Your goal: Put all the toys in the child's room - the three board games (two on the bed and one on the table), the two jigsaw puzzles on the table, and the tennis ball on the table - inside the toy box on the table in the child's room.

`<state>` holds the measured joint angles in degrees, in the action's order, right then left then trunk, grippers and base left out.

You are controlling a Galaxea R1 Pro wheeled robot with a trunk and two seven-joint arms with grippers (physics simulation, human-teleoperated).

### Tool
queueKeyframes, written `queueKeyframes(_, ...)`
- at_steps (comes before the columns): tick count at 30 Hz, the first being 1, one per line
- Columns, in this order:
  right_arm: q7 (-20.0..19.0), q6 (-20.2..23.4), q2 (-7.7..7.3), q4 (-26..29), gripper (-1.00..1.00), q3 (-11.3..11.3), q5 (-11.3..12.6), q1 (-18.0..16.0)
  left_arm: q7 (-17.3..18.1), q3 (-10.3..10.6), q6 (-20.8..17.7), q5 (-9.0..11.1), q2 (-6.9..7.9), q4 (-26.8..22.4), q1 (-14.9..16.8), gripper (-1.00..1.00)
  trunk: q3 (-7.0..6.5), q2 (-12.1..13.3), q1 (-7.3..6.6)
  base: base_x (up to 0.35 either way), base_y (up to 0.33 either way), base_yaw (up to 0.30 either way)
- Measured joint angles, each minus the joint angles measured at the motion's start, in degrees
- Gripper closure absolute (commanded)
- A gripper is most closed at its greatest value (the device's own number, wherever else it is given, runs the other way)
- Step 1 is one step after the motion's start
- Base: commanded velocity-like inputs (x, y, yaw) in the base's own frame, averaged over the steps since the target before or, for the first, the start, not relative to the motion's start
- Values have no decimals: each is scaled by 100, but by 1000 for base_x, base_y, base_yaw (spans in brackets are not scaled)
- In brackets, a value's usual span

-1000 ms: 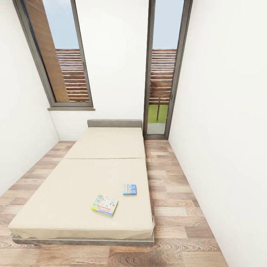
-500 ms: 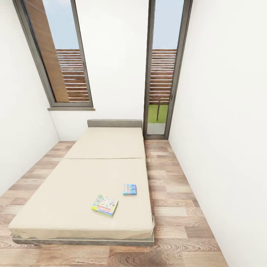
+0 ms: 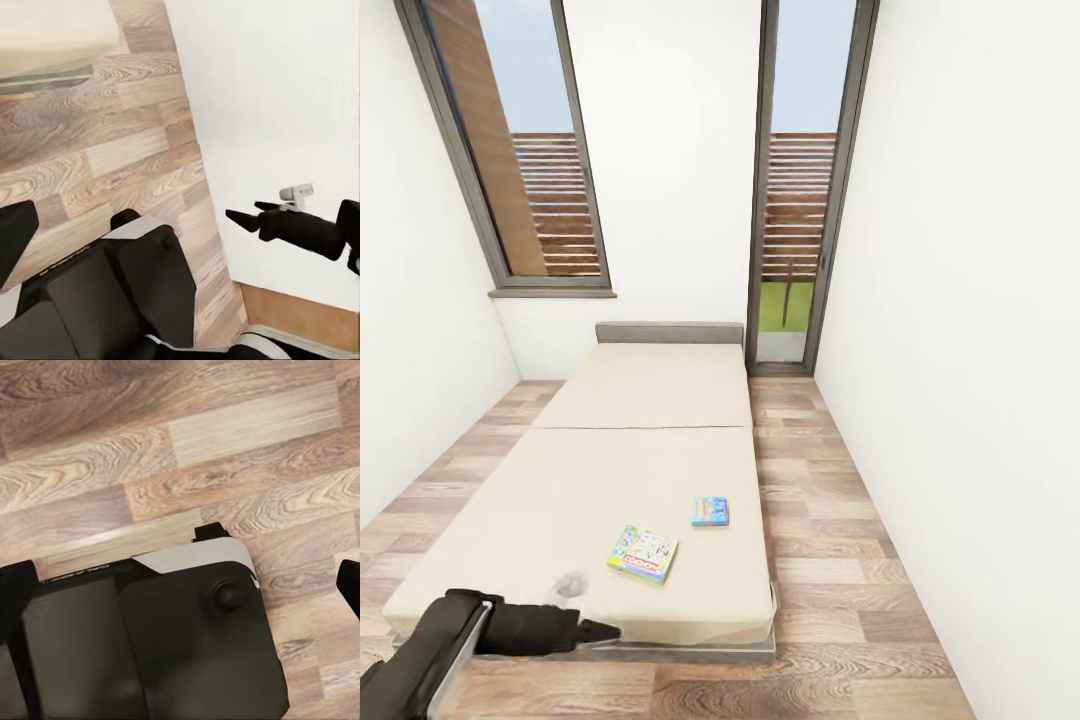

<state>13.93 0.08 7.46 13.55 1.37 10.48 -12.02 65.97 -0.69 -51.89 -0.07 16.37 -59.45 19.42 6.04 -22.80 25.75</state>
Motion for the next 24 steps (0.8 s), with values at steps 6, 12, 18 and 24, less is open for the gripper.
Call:
queueKeyframes(6, -536, 0, -9, 8, -100, -7, -5, -3, 294, -81, -489, 13, 65, -943, 72, -100, 0, 0, 0, 0, 0, 0)
queueKeyframes(12, -1084, 30, -21, 601, -100, -10, -4, 5, 105, -355, -493, -12, 47, -1064, 108, -100, 0, 0, 0, 0, 0, 0)
queueKeyframes(18, -2624, 854, -325, 2084, -100, -1, -4, 292, -114, -514, -495, -15, 42, -1135, 155, -100, 0, 0, 0, 0, 0, 0)
queueKeyframes(24, -4499, 2503, -869, 3472, -100, 170, 86, 378, -195, -559, -492, -16, 33, -1144, 175, -100, 0, 1, 0, 0, 0, 0)
